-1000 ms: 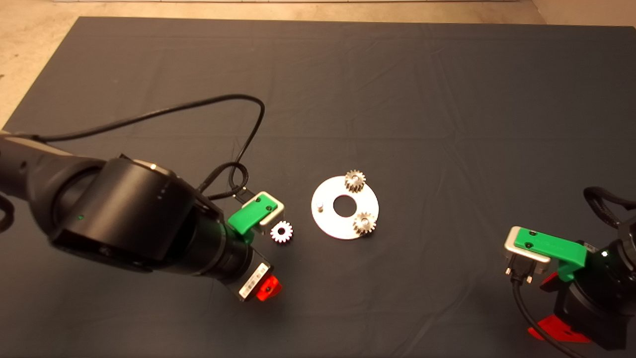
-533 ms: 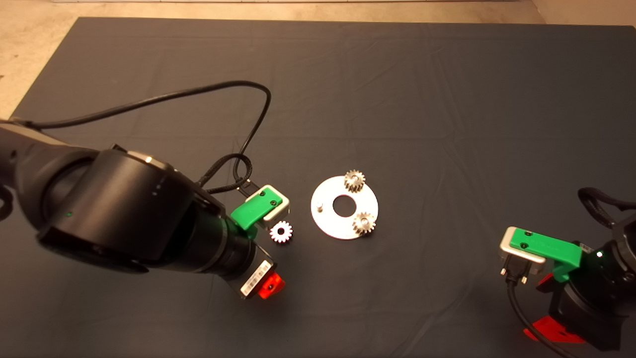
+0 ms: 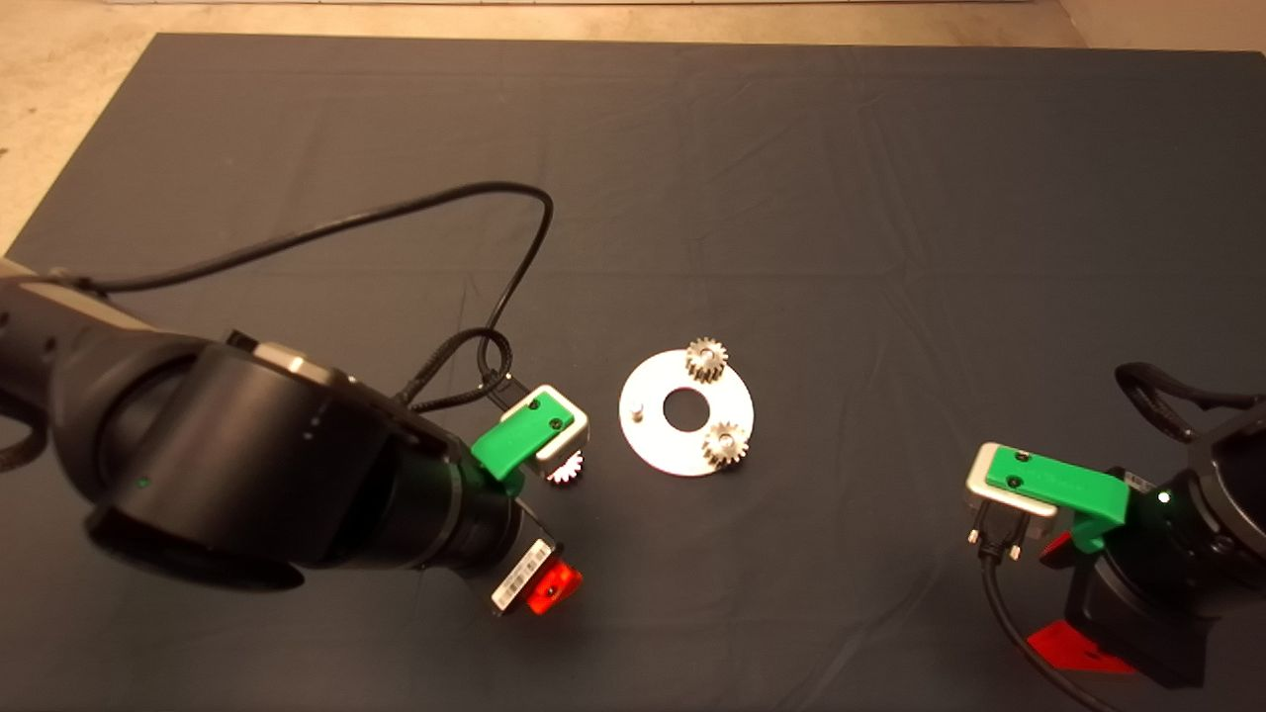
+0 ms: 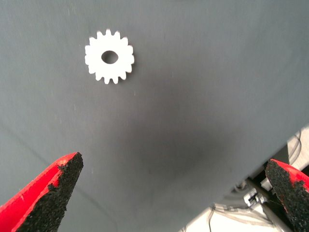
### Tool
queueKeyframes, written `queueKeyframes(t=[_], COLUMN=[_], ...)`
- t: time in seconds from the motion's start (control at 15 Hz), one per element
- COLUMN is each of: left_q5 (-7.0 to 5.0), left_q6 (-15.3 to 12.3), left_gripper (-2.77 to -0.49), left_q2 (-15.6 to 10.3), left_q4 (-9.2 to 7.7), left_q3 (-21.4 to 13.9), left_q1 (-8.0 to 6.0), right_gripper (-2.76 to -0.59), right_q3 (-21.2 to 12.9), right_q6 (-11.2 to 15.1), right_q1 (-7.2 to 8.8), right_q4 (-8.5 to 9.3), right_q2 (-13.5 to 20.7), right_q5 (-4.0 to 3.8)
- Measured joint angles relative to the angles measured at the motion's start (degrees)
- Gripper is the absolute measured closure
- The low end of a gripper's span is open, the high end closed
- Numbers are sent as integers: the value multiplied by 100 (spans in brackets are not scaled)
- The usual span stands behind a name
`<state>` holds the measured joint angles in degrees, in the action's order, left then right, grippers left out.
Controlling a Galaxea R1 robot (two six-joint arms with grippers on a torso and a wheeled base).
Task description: Install three planetary gears onto the carrier pins
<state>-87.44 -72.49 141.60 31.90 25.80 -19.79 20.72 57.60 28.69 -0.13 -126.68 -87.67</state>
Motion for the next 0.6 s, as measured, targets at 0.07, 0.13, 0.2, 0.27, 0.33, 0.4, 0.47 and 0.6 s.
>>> queueKeyframes(t=[0.07,0.13,0.2,0.27,0.33,0.4,0.47,0.6], left_q5=[-2,-2,-4,-7,-2,0,-4,-4], left_q6=[60,142,283,381,563,746,893,1086], left_gripper=[-275,-275,-275,-275,-275,-275,-275,-275], left_q2=[2,4,15,30,52,65,68,98], left_q4=[104,186,261,336,386,455,520,655], left_q3=[17,63,144,246,382,541,690,867], left_q1=[46,95,149,204,262,334,425,575], right_gripper=[-189,-189,-189,-189,-189,-189,-189,-189], right_q3=[0,0,0,0,0,0,0,0], right_q6=[15,15,17,20,34,35,37,37], right_q1=[36,43,48,80,108,119,119,121], right_q4=[0,2,3,6,6,9,9,11], right_q2=[-18,-18,-20,-41,-66,-71,-68,-66], right_q5=[2,-6,-2,-6,-4,0,-2,-2])
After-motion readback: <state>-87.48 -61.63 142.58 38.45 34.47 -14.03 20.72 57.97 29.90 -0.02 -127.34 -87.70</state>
